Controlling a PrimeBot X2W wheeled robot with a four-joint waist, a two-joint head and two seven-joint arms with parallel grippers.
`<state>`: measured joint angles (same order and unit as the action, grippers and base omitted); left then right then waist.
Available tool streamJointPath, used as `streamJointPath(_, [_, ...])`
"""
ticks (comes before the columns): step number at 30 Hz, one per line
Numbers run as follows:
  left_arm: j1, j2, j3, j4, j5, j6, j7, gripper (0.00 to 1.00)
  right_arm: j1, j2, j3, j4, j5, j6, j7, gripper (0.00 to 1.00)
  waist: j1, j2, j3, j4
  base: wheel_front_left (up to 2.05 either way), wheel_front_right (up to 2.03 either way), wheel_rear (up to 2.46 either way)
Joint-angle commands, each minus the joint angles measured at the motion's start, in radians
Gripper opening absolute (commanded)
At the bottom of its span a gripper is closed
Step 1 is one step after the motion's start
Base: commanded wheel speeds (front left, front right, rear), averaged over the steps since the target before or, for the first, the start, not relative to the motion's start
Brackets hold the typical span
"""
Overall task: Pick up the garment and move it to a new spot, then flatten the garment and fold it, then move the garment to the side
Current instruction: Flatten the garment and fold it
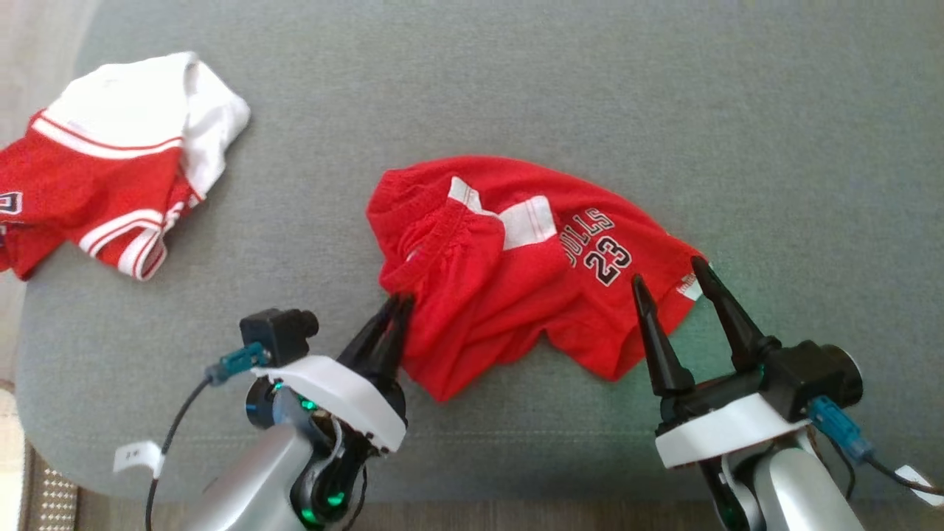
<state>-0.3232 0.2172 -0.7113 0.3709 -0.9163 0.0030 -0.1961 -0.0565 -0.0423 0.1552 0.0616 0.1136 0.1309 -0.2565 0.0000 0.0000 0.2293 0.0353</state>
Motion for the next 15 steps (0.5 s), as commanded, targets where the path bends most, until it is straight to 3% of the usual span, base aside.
streamJointPath(1, [-0.018,0.029,0.024,-0.058,0.026,0.027,-0.012,1.00,-0.008,-0.008,0.024,-0.029,-0.007,0.000,-0.005,1.00,0.0000,0.0000,-0.011,0.012,0.00,0.00,0.00])
streamJointPath(3, [-0.016,0.040,0.022,-0.075,0.040,0.042,-0.012,1.00,-0.008,-0.008,0.024,-0.030,-0.008,0.000,-0.005,1.00,0.0000,0.0000,-0.011,0.013,0.00,0.00,0.00])
streamJointPath(9, [-0.095,0.099,0.051,-0.188,0.145,0.156,-0.013,1.00,-0.008,-0.008,0.031,-0.027,-0.008,0.000,-0.005,1.00,0.0000,0.0000,-0.009,-0.007,0.00,0.00,0.00])
streamJointPath(15, [-0.228,0.098,0.014,-0.198,0.159,0.157,0.138,1.00,-0.015,-0.008,0.043,-0.025,-0.002,0.000,-0.005,1.00,0.0000,0.0000,0.008,-0.047,0.00,0.00,0.00])
